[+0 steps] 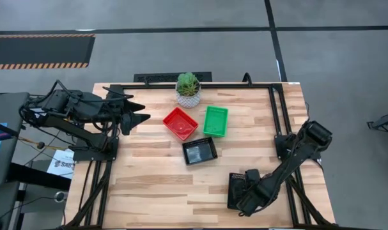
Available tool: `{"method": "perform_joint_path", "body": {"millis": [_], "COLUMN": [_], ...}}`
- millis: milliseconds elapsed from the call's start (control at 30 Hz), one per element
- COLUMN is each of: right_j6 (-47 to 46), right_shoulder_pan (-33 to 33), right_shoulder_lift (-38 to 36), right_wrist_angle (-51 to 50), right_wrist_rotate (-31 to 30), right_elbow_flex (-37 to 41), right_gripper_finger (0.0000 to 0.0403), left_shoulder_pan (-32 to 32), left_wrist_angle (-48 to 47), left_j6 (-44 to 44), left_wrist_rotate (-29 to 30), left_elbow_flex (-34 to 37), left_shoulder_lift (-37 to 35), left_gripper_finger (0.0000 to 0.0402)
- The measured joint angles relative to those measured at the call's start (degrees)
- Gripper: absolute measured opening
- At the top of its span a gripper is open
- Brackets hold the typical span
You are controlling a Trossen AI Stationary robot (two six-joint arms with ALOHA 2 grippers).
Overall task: Stack baskets by color
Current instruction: Stack the bottom black bin on the top black bin
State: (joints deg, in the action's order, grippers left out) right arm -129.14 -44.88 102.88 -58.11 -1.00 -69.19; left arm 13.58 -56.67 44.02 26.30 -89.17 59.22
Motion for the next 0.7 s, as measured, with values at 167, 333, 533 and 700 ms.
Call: {"method": "perform_joint_path", "body": {"millis": [167, 333, 533, 700], "right_j6": [-0.02, 0.47, 8.57, 25.68], "right_shoulder_pan": [0.07, 0.46, 3.65, 12.18], "right_shoulder_lift": [2.81, 2.88, -2.40, -12.59], "right_wrist_angle": [3.40, 4.66, 0.24, -8.00], "right_wrist_rotate": [1.31, 1.22, -2.72, -9.71], "right_elbow_flex": [0.02, -0.02, -0.03, -0.07], "right_gripper_finger": [0.0151, 0.0039, 0.0008, 0.0006], "left_shoulder_pan": [-0.02, 0.00, -0.02, 0.00], "left_wrist_angle": [-0.02, -0.13, -0.42, -0.68], "left_j6": [0.15, 0.17, 0.02, -0.09], "left_wrist_rotate": [0.00, 0.00, -0.16, -0.41], "left_elbow_flex": [0.00, 0.00, 0.00, 0.00], "left_shoulder_lift": [0.00, 0.00, -0.02, -0.02], "left_gripper_finger": [0.0285, 0.0285, 0.0285, 0.0285]}}
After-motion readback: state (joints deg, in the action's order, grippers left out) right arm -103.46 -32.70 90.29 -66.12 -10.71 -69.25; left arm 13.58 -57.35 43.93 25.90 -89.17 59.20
